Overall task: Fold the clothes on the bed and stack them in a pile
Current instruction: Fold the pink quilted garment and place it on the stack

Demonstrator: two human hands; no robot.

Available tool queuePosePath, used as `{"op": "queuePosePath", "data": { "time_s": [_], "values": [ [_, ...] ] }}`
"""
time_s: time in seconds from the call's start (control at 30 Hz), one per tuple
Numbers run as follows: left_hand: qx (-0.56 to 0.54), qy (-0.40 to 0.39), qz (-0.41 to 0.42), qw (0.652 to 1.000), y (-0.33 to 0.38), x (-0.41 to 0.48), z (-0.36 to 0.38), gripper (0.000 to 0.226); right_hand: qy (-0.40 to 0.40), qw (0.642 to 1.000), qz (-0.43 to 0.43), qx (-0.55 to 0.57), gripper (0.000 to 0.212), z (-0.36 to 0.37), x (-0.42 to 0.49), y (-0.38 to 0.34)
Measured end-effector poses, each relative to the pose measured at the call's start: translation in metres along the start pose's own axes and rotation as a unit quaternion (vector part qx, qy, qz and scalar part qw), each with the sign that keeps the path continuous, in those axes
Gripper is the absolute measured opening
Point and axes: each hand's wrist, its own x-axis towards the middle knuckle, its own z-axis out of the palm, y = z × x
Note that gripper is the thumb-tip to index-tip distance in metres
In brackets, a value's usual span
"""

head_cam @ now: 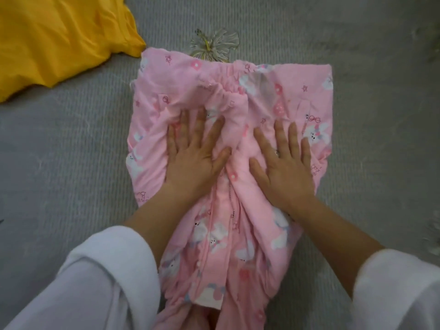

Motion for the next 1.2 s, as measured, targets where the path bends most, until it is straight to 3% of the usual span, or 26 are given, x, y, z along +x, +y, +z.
{"op": "queuePosePath", "data": {
  "time_s": [0.33, 0.53, 0.6, 0.67, 0.8, 0.93, 1.03, 1.13, 1.2],
  "values": [
    [-0.006, 0.037, -0.053, 0.998, 0.010, 0.048, 0.008, 0.067, -0.013, 0.999, -0.037, -0.009, 0.062, -0.006, 0.058, 0.020],
    [-0.048, -0.060, -0.033, 0.997, 0.012, 0.047, -0.015, 0.062, -0.011, 0.999, -0.030, 0.014, 0.059, -0.021, 0.049, 0.008],
    [-0.091, -0.085, 0.002, 0.992, 0.008, 0.024, -0.032, 0.058, 0.023, 0.995, -0.027, 0.093, 0.055, -0.027, 0.018, -0.003],
    [-0.109, -0.049, 0.042, 0.992, 0.006, -0.020, -0.044, 0.055, 0.050, 0.987, -0.035, 0.152, 0.052, -0.031, -0.027, -0.011],
    [-0.147, 0.011, 0.092, 0.985, 0.002, -0.129, -0.056, 0.046, 0.080, 0.981, -0.103, 0.143, 0.047, -0.033, -0.120, -0.016],
    [-0.063, -0.029, 0.236, 0.969, -0.015, -0.204, -0.050, 0.039, 0.016, 0.962, -0.268, 0.044, 0.053, -0.031, -0.187, -0.008],
    [0.047, -0.104, 0.314, 0.943, -0.022, -0.234, -0.046, 0.069, -0.071, 0.924, -0.375, -0.028, 0.070, -0.030, -0.212, 0.008],
    [0.083, -0.133, 0.307, 0.939, -0.023, -0.224, -0.051, 0.071, -0.148, 0.904, -0.393, -0.076, 0.090, -0.026, -0.212, 0.015],
    [0.070, -0.159, 0.317, 0.932, -0.017, -0.207, -0.058, 0.061, -0.157, 0.917, -0.360, -0.074, 0.085, -0.025, -0.204, 0.012]
  ]
}}
